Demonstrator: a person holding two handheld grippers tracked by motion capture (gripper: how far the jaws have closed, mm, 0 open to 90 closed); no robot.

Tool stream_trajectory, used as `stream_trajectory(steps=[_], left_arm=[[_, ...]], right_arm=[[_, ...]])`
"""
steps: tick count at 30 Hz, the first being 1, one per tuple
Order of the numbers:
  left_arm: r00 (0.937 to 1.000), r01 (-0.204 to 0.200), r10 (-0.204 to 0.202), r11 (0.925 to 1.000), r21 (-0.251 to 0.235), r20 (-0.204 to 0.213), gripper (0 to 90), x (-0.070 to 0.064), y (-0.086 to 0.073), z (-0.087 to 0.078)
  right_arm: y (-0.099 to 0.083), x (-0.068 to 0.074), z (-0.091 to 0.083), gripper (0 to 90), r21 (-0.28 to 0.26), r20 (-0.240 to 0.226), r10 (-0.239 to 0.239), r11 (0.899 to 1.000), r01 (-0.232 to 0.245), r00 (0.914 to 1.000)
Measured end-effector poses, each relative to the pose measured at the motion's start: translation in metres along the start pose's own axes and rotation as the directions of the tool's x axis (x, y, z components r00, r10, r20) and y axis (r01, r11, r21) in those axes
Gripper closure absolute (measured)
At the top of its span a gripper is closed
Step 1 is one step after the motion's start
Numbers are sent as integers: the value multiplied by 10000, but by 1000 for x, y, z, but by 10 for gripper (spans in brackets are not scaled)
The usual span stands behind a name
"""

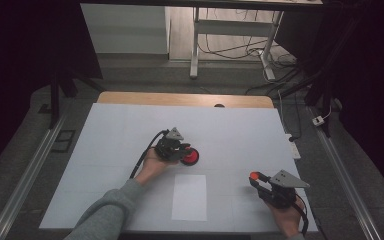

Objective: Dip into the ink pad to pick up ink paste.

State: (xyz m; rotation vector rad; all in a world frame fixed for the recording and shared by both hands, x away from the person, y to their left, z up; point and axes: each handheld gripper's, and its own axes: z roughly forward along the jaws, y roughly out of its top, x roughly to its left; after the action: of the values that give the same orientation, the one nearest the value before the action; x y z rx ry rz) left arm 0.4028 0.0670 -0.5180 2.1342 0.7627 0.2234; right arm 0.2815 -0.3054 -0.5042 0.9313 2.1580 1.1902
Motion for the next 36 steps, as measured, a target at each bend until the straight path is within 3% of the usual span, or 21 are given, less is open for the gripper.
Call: stream_trajectory(steps=[13,21,36], left_arm=[[9999,-117,117,9999,82,20,720,-1,-1,3],[9989,-462,463,9989,118,-97,724,-3,-2,4],[9981,-534,540,9984,207,-301,727,-7,-2,4]], right_arm=[[0,0,0,640,1,12,-24,10000,24,10000],[0,0,0,640,12,34,-32,10000,32,10000],[1,2,0,640,14,8,-47,10000,47,10000]])
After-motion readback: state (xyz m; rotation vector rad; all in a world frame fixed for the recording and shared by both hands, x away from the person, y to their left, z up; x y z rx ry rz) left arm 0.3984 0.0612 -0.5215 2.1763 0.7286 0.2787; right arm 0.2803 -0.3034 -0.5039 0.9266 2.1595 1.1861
